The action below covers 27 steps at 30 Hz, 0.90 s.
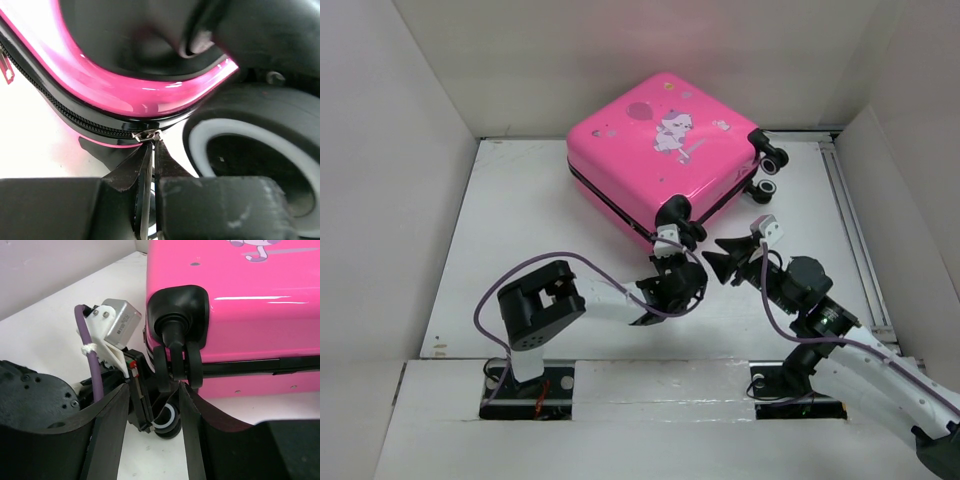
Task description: Pack the luggage
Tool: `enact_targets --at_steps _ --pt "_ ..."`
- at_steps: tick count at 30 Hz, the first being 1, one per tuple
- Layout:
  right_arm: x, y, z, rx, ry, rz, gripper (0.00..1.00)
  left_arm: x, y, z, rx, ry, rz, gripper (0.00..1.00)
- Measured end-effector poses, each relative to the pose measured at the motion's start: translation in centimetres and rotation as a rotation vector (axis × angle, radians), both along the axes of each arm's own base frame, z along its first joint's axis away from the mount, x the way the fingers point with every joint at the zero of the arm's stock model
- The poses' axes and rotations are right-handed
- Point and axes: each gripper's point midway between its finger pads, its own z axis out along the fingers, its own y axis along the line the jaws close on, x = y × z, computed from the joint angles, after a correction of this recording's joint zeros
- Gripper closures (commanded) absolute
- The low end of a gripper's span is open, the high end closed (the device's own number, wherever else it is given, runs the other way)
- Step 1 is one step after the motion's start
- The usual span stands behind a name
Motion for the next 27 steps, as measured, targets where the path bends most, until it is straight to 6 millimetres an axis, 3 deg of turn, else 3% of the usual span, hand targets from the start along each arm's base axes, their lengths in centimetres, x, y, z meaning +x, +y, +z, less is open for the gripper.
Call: enact_targets --at_steps 6,11,12,18,27 --pt "0.4 -0.2 -0.2 0.005 0.012 -0.027 0.33 -0.6 2.2 0.2 -0.025 0.003 -0.014 1.00" --pt "1.4 0.5 -1.7 -0.039 0.067 -0.037 0.22 -1.0 4.9 0.2 -0.024 -0.001 0.006 1.00" --pt "1.6 0.8 -2.1 -0.055 0.085 -0.033 0.01 -1.0 5.4 0.2 -0.024 -0.001 0.010 1.00" --pt "2.4 3.1 -2.8 -0.120 0.145 0.039 0.00 -1.1 7.1 0.1 -0.024 -0.004 0.026 1.00" --pt "4.0 5.9 0.0 -0.109 0.141 0.102 0.00 -1.2 7.6 0.3 -0.047 -0.016 0.030 1.00"
